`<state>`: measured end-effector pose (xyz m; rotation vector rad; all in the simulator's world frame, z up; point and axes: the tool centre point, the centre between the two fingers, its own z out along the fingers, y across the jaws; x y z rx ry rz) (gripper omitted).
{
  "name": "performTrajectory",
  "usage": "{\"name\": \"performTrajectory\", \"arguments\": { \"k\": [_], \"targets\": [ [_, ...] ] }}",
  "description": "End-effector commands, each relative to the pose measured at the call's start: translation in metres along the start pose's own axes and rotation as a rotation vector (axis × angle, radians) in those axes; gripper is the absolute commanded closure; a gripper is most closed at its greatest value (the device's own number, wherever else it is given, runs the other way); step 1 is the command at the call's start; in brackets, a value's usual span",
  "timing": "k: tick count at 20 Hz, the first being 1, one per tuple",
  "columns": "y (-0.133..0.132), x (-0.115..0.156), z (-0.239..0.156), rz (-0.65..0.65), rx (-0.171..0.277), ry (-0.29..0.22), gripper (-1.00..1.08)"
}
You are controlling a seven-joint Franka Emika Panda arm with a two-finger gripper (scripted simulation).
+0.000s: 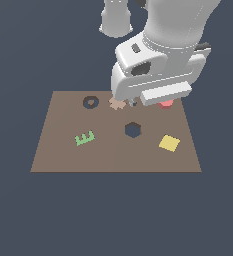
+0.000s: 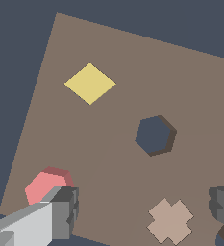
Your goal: Insert a designated object into the corresponding slot on a board.
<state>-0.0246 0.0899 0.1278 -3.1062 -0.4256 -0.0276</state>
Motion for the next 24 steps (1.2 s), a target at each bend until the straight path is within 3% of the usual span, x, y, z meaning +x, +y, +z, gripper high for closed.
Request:
{"name": "performTrajectory", "arguments": {
  "k": [1,5,10,24],
  "targets": [
    [-0.028,-0.008,0.02,-0.083,0.002,-0.005,-0.92],
    [-0.064,-0.023,0.047,-0.196,0.002,-0.011,-0.92],
    [-0.091,-0.037,0.068,-0.283,0.002,-0.016,-0.92],
    [-0.1,-0.044,0.092,-0.315,0.0,-0.019,-0.92]
  ]
}}
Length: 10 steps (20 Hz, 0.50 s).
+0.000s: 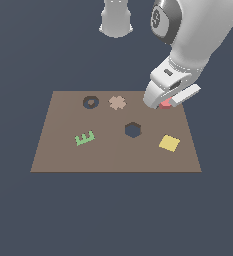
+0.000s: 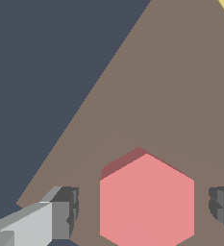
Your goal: Insert a designated object into the corresponding slot on a board.
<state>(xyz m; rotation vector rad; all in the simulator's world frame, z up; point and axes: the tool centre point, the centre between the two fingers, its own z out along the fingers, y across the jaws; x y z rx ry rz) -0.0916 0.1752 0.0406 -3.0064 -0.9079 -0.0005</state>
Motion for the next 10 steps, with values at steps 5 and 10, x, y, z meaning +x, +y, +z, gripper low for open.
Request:
{"name": "performTrajectory", "arguments": {
  "k": [5,10],
  "targets": [
    [-0.0004,-0.0009,0.0107,-0.002,-0.001,-0.001,1.08],
    [-0.0004,-0.0009,0.0107,-0.002,-0.001,-0.001,1.08]
  ]
}}
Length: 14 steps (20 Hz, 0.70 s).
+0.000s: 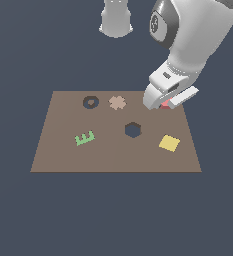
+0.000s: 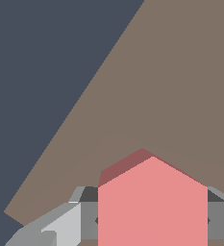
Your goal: Insert a designated object into the corresponding slot on a board.
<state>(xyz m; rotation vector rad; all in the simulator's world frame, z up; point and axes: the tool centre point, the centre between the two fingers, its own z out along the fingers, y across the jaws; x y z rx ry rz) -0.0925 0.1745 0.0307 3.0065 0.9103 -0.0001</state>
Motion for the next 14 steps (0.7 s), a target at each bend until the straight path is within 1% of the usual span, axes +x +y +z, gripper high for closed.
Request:
{"name": "performTrajectory", "arguments": {
  "k": [1,8,14],
  "targets": [
    [-0.0004,0.0003,0.0008,-0.001,0.0,0.0,1.08],
    [0.0001,0.0001,-0.0001,-0.003,0.0,0.001,1.08],
    [0.0015,-0.0031,-0.0002,-0.044,0.0,0.001,1.08]
  ]
}}
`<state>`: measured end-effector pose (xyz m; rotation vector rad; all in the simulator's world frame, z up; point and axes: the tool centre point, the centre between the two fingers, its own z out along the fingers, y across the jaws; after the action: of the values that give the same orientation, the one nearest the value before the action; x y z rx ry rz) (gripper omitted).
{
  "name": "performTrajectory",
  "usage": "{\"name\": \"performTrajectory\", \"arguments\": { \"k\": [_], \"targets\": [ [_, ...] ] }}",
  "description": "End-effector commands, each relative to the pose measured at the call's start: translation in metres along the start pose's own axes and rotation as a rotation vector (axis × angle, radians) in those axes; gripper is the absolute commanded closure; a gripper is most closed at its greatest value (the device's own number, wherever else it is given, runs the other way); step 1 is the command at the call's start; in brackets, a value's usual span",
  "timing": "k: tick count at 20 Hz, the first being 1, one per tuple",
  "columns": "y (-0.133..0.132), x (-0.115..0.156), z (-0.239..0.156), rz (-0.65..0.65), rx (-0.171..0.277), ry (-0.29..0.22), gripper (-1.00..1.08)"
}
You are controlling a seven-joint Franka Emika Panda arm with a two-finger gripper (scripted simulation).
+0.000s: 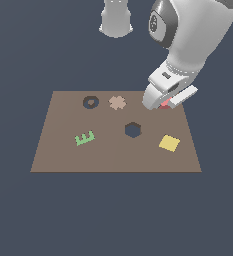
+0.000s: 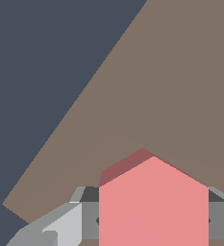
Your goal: Insert a designated object into the corresponding slot on a board.
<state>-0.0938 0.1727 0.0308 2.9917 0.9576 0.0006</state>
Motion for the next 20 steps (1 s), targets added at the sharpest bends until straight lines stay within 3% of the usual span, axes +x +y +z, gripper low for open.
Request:
{"name": "performTrajectory", "arguments": {
  "k": [1,10,20],
  "targets": [
    [0.001,-0.002,0.0,-0.024,0.0,0.0,1.08],
    [0.008,-0.014,-0.001,-0.191,0.0,0.0,1.08],
    [0.025,-0.033,-0.002,-0.495,-0.001,0.001,1.08]
  ]
}}
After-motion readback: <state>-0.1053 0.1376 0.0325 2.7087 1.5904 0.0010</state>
